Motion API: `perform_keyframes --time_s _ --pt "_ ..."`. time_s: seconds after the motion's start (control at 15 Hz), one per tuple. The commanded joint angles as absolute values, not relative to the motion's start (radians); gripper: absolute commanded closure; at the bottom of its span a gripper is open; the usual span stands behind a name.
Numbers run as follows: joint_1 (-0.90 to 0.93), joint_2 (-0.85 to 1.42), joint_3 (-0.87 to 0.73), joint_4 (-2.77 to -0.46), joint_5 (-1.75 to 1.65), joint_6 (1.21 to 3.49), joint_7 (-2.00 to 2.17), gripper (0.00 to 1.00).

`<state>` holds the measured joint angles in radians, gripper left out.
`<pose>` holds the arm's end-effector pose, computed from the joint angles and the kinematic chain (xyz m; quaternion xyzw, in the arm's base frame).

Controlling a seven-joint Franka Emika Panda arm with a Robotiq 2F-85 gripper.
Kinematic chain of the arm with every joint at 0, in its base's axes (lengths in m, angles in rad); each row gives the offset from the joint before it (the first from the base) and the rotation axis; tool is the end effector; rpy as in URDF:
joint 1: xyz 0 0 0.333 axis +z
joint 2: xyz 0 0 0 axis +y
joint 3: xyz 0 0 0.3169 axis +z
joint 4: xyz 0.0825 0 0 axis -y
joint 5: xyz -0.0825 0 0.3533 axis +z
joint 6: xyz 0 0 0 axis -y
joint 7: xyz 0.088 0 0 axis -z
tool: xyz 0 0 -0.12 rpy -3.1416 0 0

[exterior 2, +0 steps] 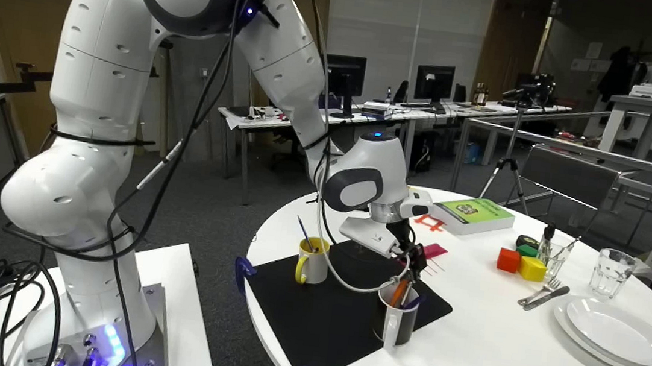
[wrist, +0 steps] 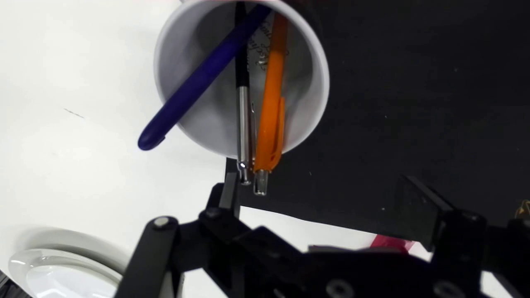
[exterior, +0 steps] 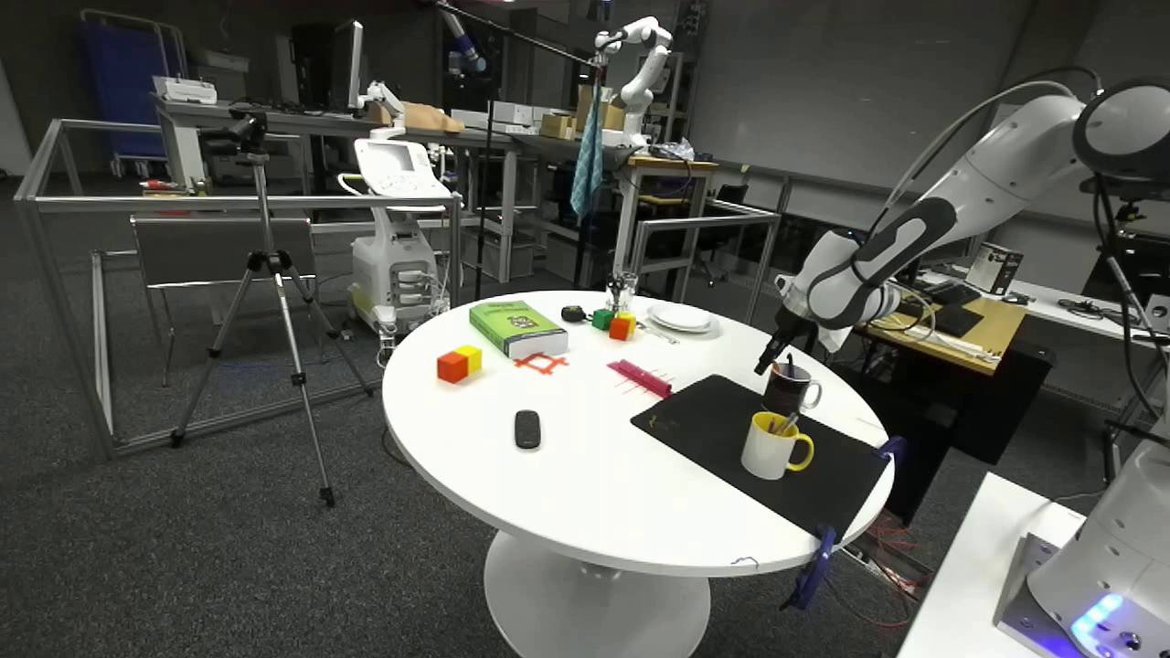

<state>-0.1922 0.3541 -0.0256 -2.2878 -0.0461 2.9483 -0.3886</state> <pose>0.5367 -0.1157 0.2432 0.9824 0.1073 0.1420 0.0571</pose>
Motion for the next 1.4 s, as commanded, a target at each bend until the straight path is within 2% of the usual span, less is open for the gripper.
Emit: perform_keyframes --time_s 0.0,1.33 --pt "-0.169 0.306 -0.047 -2.335 -0.093 2.96 -0.339 0.0" --pt "-0.129 0.215 -0.088 -2.424 -0.179 2.951 -0.295 0.0"
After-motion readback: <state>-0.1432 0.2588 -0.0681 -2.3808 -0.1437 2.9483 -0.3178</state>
